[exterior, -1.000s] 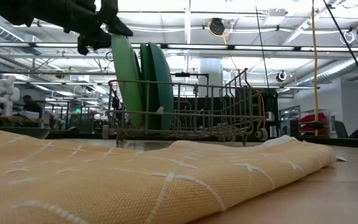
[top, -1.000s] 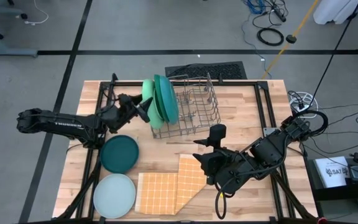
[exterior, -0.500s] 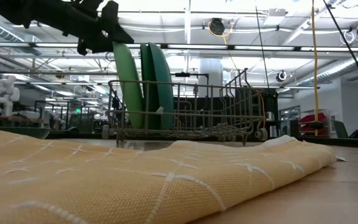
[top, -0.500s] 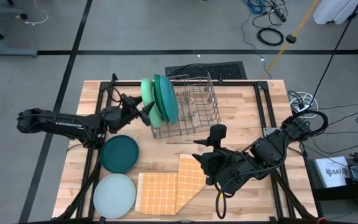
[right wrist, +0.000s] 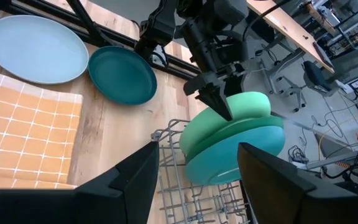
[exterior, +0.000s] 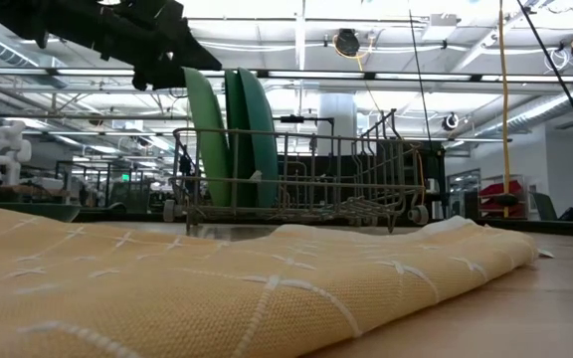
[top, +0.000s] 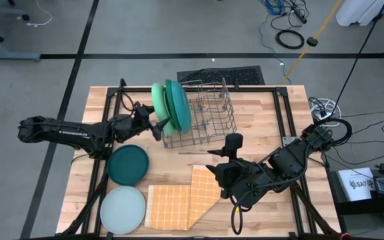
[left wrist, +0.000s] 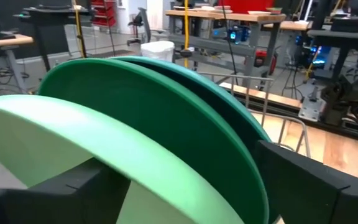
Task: Sort dishes
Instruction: Put the light green plate on the dish rack
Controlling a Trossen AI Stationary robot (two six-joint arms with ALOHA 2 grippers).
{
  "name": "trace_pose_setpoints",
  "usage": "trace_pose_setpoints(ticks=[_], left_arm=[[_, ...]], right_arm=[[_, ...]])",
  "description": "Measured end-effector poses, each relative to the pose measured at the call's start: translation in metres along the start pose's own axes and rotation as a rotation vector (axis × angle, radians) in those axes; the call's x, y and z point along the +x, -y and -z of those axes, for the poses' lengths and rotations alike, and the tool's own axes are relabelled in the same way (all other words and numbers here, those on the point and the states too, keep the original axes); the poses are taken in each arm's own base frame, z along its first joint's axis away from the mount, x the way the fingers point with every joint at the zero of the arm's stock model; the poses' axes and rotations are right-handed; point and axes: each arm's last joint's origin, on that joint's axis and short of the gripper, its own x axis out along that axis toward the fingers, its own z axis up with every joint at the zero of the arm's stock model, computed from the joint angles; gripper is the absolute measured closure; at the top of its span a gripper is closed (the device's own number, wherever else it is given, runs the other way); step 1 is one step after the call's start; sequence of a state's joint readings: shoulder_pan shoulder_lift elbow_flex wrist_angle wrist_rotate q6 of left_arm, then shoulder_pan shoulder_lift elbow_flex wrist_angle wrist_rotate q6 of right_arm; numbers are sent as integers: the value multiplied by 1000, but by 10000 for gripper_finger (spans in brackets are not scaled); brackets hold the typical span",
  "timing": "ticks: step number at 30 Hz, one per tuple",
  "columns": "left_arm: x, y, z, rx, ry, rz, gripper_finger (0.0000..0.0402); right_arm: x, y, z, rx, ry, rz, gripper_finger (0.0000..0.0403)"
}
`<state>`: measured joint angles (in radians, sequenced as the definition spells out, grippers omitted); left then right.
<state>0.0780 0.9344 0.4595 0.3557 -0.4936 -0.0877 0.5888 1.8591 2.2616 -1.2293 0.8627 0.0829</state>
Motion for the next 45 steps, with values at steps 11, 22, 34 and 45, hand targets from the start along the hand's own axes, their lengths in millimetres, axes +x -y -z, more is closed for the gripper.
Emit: trace_pose_setpoints(ticks=[11, 22, 34, 45], left_arm=[[-12, -8, 0, 21, -53, -38, 45], [-23, -13, 6, 44, -147, -17, 45], [-25, -11, 17, 98, -269, 106, 45], [-32, -13, 29, 151, -406, 172, 45]], right_arm=[[0, 0, 0, 3, 0, -2, 193], [0, 0, 0, -7, -1, -2, 193], [0, 0, 1, -3, -3, -2, 193], [0, 0, 1, 6, -4, -2, 193]])
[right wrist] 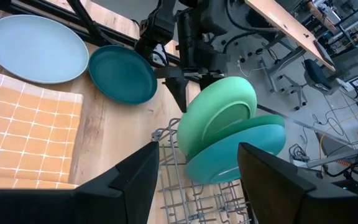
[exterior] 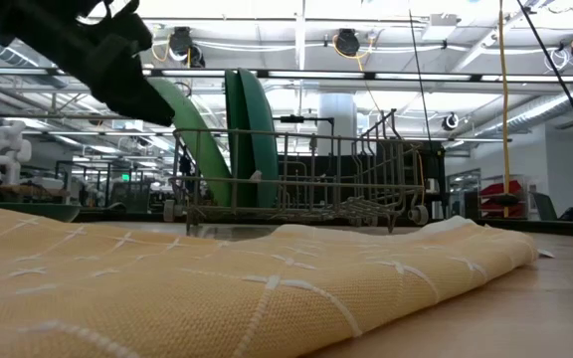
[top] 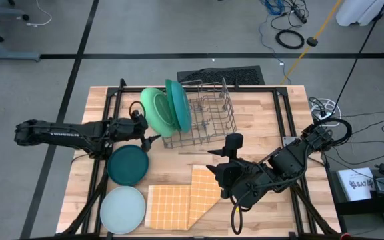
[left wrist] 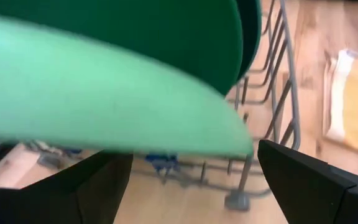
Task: Sort dishes
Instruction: Put the light green plate on the dish rack, then put the dark green plate on the dish rack
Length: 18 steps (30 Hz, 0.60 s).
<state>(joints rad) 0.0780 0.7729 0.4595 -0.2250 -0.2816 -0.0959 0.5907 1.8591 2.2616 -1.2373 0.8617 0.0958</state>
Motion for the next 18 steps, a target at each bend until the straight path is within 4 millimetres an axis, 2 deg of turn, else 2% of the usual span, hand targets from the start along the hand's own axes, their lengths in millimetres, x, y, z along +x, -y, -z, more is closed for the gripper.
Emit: trace_pose_setpoints(ticks=[7, 11, 14, 18], left_arm=[[-11, -3, 7, -12, -47, 22, 45], [-20, -3, 11, -54, -76, 114, 45], [-28, -3, 16, -90, -165, 189, 45], [-28, 1, 17, -106, -201, 293, 45]], right_arm=[[0, 0, 0, -3, -4, 0, 193], [0, 0, 2, -12, -12, 1, 193], [0, 0, 2, -18, -17, 2, 193], [1, 1, 3, -32, -22, 4, 193]])
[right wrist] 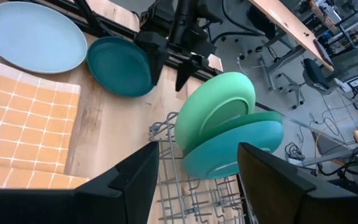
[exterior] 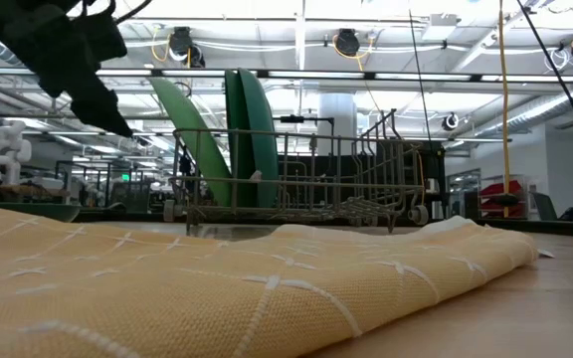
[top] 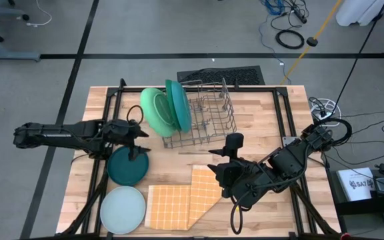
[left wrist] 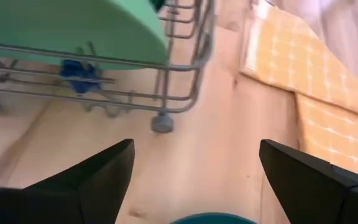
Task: Sort dishes
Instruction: Put the dark green plate on the dish rack
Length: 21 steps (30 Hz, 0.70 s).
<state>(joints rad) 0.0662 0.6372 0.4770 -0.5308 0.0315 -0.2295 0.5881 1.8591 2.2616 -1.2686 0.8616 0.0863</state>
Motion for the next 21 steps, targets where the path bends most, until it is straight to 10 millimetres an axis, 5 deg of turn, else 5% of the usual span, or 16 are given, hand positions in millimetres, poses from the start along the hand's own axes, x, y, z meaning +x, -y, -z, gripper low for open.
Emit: trace_pose_setpoints(ticks=[12, 16, 21], left_arm=[[16, 17, 4, -73, -129, 144, 87], [7, 25, -11, -100, -63, 186, 113], [-24, 40, -47, -35, 235, 313, 128]], right_arm=[[14, 2, 2, 12, -25, 18, 193], [40, -3, 5, -2, -66, -11, 193], [88, -16, 1, -36, -4, -151, 193]])
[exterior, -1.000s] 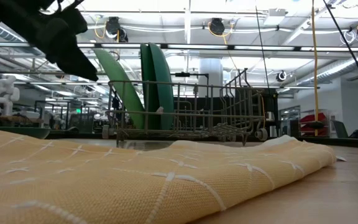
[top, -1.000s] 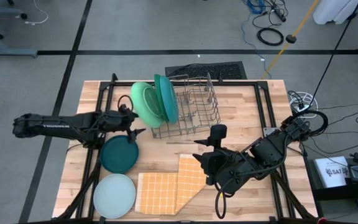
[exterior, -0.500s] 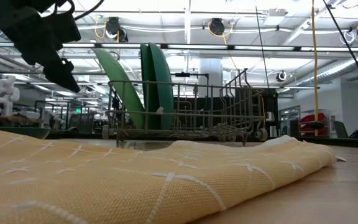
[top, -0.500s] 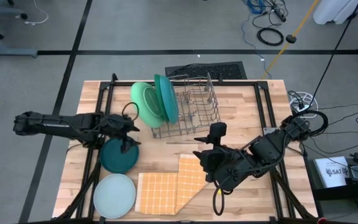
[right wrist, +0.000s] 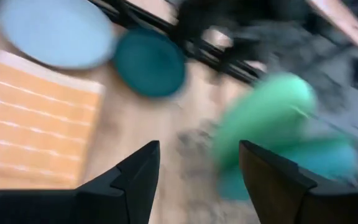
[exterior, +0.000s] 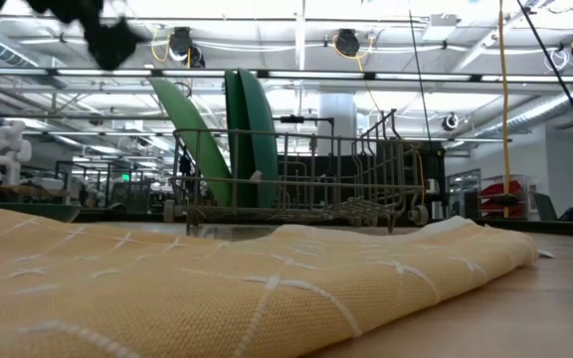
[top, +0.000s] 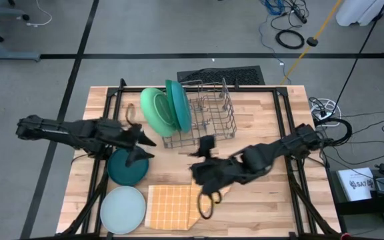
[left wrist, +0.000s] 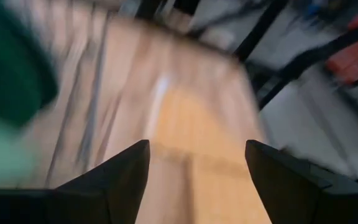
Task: Sort dishes
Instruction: Put the dark green plate on the dish rack
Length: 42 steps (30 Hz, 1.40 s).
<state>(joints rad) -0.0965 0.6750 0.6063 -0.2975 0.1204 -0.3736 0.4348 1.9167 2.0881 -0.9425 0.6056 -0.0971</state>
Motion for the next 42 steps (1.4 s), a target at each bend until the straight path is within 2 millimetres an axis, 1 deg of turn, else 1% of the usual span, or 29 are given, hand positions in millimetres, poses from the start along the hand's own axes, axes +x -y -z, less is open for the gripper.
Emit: trace_pose_setpoints(ticks=[4, 8, 11, 13, 17, 20, 23, 28, 31, 36, 39, 42], left_arm=[[-25, 16, -22, 119, 191, 91, 130], [-52, 23, -35, 190, 399, 114, 130], [-71, 25, -38, 192, 520, 108, 130], [-81, 25, -38, 180, 575, 89, 130], [-94, 24, -34, 167, 626, 73, 130], [-96, 22, -31, 152, 631, 79, 130], [-94, 20, -26, 146, 602, 55, 130], [-89, 16, -22, 122, 559, -20, 130], [-88, 15, -22, 118, 546, -29, 130], [-88, 15, -22, 94, 547, -22, 130], [-88, 16, -22, 93, 548, -22, 130], [-88, 16, -22, 93, 548, -22, 130]], right_arm=[[35, -3, -3, -56, 109, -141, 193], [66, 2, -7, -68, 247, -245, 193], [96, 8, -8, -44, 319, -293, 193], [120, 10, -2, -27, 323, -307, 193], [171, 3, 14, -5, 304, -338, 193], [202, -10, 26, -4, 299, -352, 193], [227, -23, 35, -18, 284, -358, 193], [260, -40, 39, -51, 273, -356, 193], [280, -49, 42, -88, 271, -352, 193], [301, -60, 44, -128, 280, -312, 193], [312, -65, 53, -150, 257, -268, 193], [318, -66, 59, -167, 237, -257, 193]])
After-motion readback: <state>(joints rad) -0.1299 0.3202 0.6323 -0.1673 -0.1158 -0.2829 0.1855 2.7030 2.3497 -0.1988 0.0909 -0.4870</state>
